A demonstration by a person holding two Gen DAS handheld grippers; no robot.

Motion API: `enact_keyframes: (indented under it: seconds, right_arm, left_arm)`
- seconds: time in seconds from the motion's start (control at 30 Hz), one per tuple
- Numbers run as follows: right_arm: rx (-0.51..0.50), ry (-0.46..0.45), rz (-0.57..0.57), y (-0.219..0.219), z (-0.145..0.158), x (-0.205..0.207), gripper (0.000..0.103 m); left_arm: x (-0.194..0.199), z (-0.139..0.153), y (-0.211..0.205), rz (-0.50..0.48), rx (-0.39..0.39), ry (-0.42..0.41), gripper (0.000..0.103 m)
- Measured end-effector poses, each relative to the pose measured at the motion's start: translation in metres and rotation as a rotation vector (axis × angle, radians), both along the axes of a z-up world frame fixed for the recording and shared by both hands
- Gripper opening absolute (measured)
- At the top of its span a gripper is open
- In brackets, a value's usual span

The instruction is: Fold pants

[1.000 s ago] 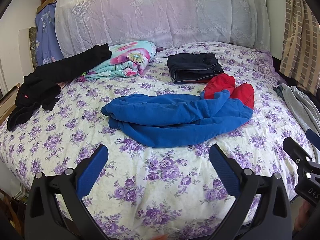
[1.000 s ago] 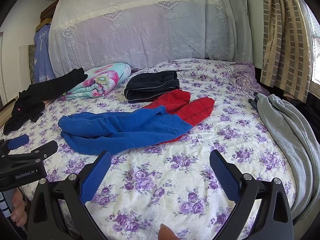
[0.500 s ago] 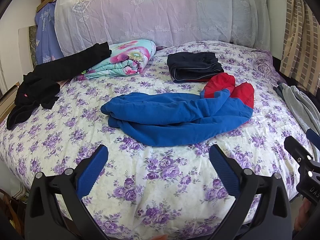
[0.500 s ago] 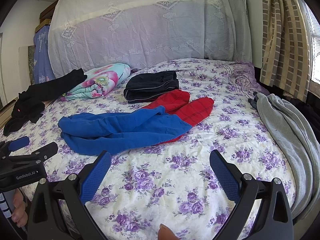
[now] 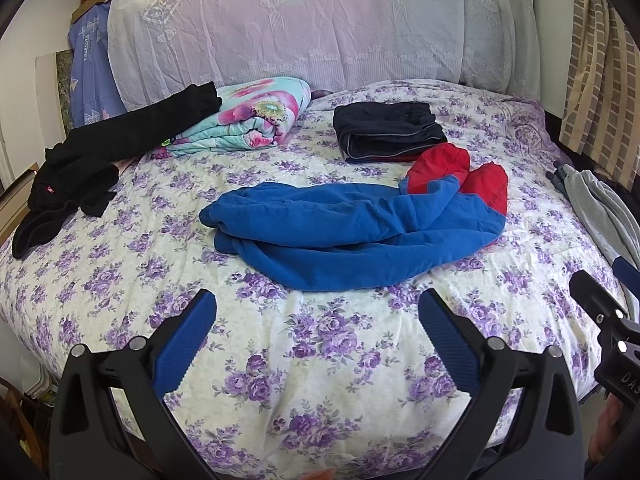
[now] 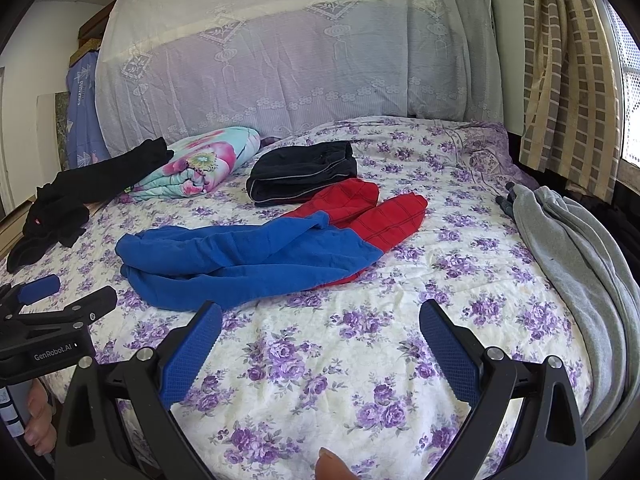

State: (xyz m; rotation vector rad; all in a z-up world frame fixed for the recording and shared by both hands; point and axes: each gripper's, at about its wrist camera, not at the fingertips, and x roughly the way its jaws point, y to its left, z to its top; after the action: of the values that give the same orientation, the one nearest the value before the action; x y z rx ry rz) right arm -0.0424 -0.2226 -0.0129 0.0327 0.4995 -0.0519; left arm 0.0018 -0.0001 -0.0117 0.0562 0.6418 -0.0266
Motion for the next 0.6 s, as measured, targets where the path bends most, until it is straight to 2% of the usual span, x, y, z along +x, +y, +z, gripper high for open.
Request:
enact_keyframes:
  seconds: [0.6]
  right_arm:
    - [0.004, 0.002, 0.000, -0.001, 0.001, 0.002, 0.099]
  left_arm:
    - [-0.010, -0.011, -0.008, 0.000, -0.002, 0.004, 0.099]
